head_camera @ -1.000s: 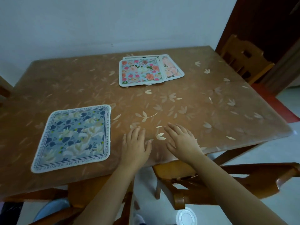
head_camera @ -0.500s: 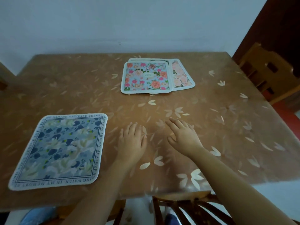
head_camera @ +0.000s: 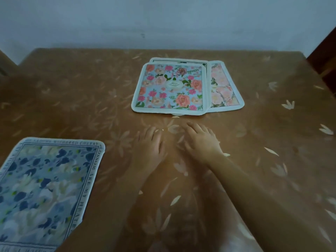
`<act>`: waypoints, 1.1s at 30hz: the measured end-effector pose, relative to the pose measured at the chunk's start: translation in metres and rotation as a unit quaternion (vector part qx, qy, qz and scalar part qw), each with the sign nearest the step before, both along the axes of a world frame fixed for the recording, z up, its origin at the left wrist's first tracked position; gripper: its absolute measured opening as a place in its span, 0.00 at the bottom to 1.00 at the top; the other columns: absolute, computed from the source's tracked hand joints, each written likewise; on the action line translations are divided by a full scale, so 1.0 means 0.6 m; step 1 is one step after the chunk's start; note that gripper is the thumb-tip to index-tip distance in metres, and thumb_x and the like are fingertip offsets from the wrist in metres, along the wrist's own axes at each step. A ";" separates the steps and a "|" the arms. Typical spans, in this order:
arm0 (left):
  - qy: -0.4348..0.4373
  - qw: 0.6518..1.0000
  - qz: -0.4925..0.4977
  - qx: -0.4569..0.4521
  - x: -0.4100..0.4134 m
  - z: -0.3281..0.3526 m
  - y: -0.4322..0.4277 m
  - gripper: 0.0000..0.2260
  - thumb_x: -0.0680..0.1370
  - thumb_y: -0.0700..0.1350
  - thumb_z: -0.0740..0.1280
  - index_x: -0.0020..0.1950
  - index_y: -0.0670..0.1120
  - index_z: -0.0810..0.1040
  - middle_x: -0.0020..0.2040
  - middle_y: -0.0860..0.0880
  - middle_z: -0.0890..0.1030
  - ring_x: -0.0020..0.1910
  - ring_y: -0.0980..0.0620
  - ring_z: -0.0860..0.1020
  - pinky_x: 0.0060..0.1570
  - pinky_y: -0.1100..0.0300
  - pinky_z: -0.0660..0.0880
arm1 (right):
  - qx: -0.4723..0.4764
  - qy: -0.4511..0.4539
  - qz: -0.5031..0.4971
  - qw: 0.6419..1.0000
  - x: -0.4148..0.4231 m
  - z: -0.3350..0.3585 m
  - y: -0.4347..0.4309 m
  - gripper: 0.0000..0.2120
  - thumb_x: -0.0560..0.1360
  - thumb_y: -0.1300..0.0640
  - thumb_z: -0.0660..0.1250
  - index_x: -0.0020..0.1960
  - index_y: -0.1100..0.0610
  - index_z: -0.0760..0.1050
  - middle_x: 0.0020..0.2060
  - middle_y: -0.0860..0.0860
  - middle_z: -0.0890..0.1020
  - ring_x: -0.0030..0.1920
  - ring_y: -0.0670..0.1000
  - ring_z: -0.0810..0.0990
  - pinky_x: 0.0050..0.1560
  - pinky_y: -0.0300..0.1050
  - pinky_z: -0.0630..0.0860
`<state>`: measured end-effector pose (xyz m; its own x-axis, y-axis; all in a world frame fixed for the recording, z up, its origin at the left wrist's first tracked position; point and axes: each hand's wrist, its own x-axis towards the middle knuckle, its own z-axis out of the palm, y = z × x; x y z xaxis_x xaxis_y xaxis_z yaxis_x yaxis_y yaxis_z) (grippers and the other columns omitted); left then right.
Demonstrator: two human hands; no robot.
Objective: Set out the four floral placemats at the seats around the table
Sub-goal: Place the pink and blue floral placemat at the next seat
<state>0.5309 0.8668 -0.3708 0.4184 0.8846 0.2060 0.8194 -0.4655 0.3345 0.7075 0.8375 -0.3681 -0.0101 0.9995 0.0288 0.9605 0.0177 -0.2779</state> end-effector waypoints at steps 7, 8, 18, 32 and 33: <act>-0.032 0.999 0.004 0.002 0.039 -0.050 0.107 0.14 0.75 0.40 0.65 0.60 0.38 0.74 0.62 0.39 0.74 0.64 0.41 0.69 0.64 0.40 0.62 | 0.049 0.015 -0.027 0.998 0.029 -0.055 0.095 0.23 0.73 0.56 0.63 0.67 0.55 0.66 0.66 0.53 0.71 0.66 0.55 0.65 0.63 0.52 0.62; -0.035 0.999 -0.002 0.007 0.043 -0.055 0.119 0.13 0.75 0.39 0.65 0.59 0.38 0.75 0.61 0.40 0.75 0.63 0.41 0.70 0.62 0.40 0.64 | 0.055 0.012 -0.028 0.998 0.033 -0.062 0.106 0.23 0.73 0.56 0.64 0.67 0.56 0.66 0.65 0.53 0.72 0.65 0.55 0.65 0.62 0.51 0.62; -0.074 0.996 -0.038 0.022 0.058 -0.104 0.203 0.13 0.72 0.36 0.68 0.57 0.38 0.77 0.60 0.39 0.76 0.60 0.40 0.73 0.60 0.46 0.69 | 0.102 0.056 0.005 0.993 0.074 -0.108 0.172 0.18 0.73 0.56 0.67 0.62 0.58 0.73 0.62 0.54 0.75 0.65 0.57 0.67 0.64 0.53 0.62; -0.199 0.978 -0.061 0.032 0.068 -0.099 0.230 0.09 0.70 0.30 0.69 0.49 0.37 0.81 0.47 0.39 0.83 0.53 0.42 0.79 0.58 0.51 0.71 | 0.166 0.154 0.018 0.974 0.086 -0.095 0.186 0.10 0.70 0.68 0.69 0.50 0.65 0.80 0.48 0.60 0.82 0.50 0.61 0.78 0.51 0.52 0.74; -0.203 0.977 -0.061 0.029 0.069 -0.097 0.226 0.09 0.70 0.29 0.69 0.49 0.37 0.81 0.47 0.39 0.83 0.52 0.42 0.79 0.58 0.51 0.72 | 0.165 0.162 0.012 0.973 0.086 -0.093 0.184 0.09 0.70 0.69 0.69 0.50 0.65 0.80 0.47 0.60 0.82 0.50 0.61 0.78 0.51 0.52 0.74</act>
